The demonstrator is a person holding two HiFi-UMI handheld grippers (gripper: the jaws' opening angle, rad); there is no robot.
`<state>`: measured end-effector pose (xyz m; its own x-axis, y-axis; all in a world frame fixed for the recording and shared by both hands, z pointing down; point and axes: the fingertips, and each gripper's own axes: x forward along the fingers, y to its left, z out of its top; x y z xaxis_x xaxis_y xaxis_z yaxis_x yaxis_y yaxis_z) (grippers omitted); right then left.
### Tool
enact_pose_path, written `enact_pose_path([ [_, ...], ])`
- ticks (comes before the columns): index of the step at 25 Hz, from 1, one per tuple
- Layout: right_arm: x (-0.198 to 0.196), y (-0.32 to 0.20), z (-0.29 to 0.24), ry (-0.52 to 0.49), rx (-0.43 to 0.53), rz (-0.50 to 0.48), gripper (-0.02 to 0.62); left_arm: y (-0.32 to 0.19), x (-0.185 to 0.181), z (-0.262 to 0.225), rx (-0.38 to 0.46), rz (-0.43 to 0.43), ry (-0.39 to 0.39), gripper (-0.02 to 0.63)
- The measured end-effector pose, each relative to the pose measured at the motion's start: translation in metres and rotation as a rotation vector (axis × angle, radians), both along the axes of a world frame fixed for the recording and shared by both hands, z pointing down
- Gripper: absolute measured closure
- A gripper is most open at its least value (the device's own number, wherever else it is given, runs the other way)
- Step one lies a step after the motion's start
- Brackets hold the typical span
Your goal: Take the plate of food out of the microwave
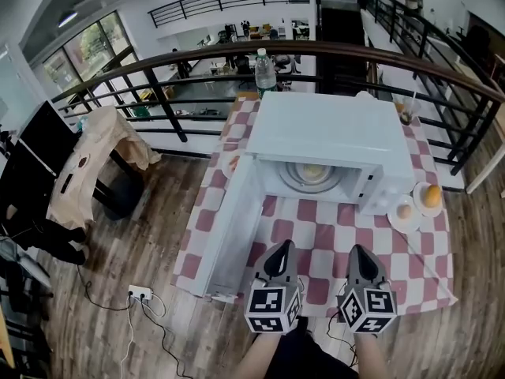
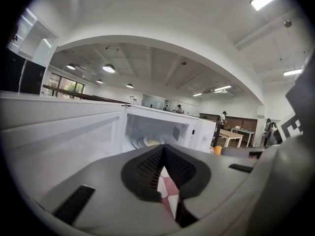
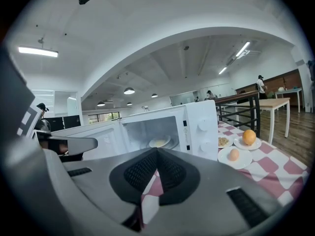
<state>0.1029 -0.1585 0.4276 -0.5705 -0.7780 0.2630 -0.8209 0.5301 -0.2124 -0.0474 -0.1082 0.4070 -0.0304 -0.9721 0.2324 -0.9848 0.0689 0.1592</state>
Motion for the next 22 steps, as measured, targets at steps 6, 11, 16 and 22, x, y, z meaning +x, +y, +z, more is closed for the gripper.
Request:
enact_pose_path([
  [6, -0.011, -0.019, 0.012, -0.018, -0.049, -0.002, 0.598, -0.023, -0.004, 0.013, -0.031, 0.025, 0.018, 0.598],
  [11, -0.021, -0.037, 0.017, -0.020, -0.064, 0.003, 0.598, -0.041, -0.007, 0.021, -0.038, 0.036, 0.037, 0.598],
  [16, -0.036, -0.051, 0.025, -0.019, -0.083, -0.029, 0.598, -0.061, -0.012, 0.030, -0.060, 0.060, 0.024, 0.598],
  [22, -0.051, -0.070, 0.036, 0.044, -0.090, -0.036, 0.598, -0.081, -0.023, 0.039, -0.090, 0.052, 0.068, 0.598],
])
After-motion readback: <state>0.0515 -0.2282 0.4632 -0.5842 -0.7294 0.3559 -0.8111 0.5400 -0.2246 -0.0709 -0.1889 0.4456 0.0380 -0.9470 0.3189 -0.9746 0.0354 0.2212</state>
